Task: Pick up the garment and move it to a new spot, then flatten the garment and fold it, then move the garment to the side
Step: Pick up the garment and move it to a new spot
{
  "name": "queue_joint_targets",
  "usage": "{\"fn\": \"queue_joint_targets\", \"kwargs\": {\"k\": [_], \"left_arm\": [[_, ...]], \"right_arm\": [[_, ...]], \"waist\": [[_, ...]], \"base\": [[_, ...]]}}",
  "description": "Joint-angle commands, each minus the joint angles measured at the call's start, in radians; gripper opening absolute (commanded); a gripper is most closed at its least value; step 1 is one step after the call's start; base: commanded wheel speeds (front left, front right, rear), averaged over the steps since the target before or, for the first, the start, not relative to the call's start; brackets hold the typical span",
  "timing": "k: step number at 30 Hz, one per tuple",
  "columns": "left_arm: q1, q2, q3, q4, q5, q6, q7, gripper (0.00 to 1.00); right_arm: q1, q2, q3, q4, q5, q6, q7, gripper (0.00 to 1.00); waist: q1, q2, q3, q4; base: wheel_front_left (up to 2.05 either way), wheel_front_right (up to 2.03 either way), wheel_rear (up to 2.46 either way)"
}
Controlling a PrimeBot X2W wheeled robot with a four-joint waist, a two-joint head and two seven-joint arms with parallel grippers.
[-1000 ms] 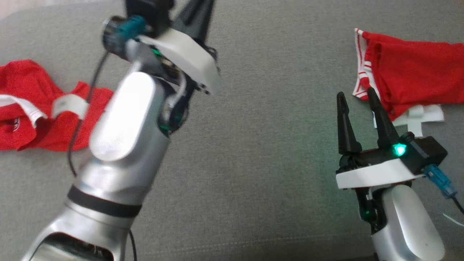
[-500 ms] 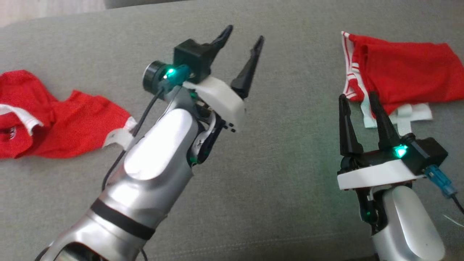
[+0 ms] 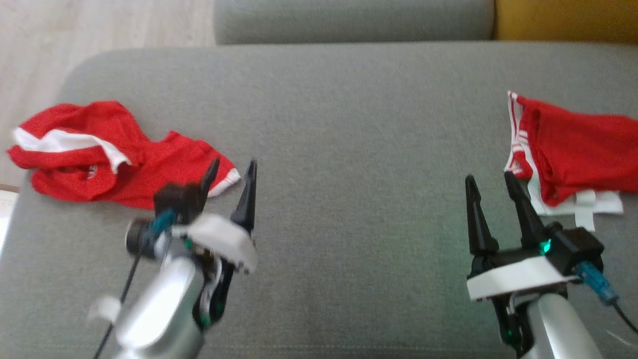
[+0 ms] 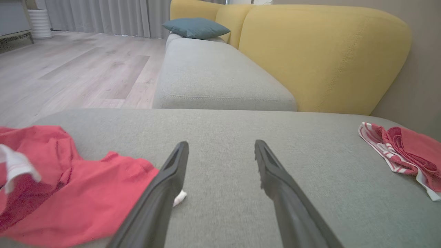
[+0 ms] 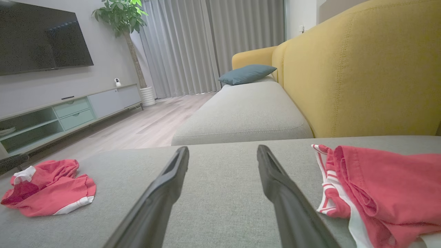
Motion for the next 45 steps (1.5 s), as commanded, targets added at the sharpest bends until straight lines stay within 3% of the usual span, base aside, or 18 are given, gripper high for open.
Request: {"fn": "queue_joint_targets", "kwargs": {"k": [1, 6, 12, 24, 29, 37, 45], "left_arm": [[-0.016, 0.022, 0.047, -0.047, 0.005, 0.010, -0.011, 1.00], [0.136, 0.015, 0.101, -0.143, 0.059, 0.024, -0.013, 1.00], [0.290, -0.035, 0.201, -0.233, 0.138, 0.026, -0.013, 1.00], [0.345, -0.105, 0.333, -0.238, 0.234, -0.052, -0.013, 1.00], [0.341, -0.121, 0.373, -0.222, 0.253, -0.063, -0.013, 1.00], [0.319, -0.134, 0.432, -0.209, 0.276, -0.077, -0.013, 1.00], [0.314, -0.138, 0.478, -0.207, 0.296, -0.089, -0.013, 1.00]], "right_arm": [[-0.009, -0.001, 0.021, -0.025, -0.005, 0.003, -0.011, 1.00], [0.042, -0.001, 0.028, -0.004, 0.001, 0.003, -0.011, 1.00], [0.079, -0.001, 0.048, 0.010, 0.014, 0.003, -0.011, 1.00], [0.088, -0.001, 0.050, 0.014, 0.018, 0.003, -0.011, 1.00], [0.084, -0.001, 0.059, 0.017, 0.009, 0.003, -0.011, 1.00], [0.062, -0.001, 0.095, 0.014, -0.002, 0.003, -0.003, 1.00], [0.047, -0.001, 0.135, 0.013, 0.008, 0.003, 0.002, 1.00]], "waist": [[0.0000, -0.0001, -0.036, 0.027], [0.0000, -0.0001, -0.078, 0.040], [0.0000, -0.0001, -0.100, 0.034], [0.0000, -0.0001, -0.100, 0.064], [0.0000, -0.0001, -0.088, 0.132], [0.0000, -0.0001, -0.049, 0.303], [0.0000, -0.0001, -0.032, 0.415]], "base": [[0.00, 0.00, 0.00], [0.00, 0.00, 0.00], [0.00, 0.00, 0.00], [0.00, 0.00, 0.00], [0.00, 0.00, 0.00], [0.00, 0.00, 0.00], [0.00, 0.00, 0.00]]}}
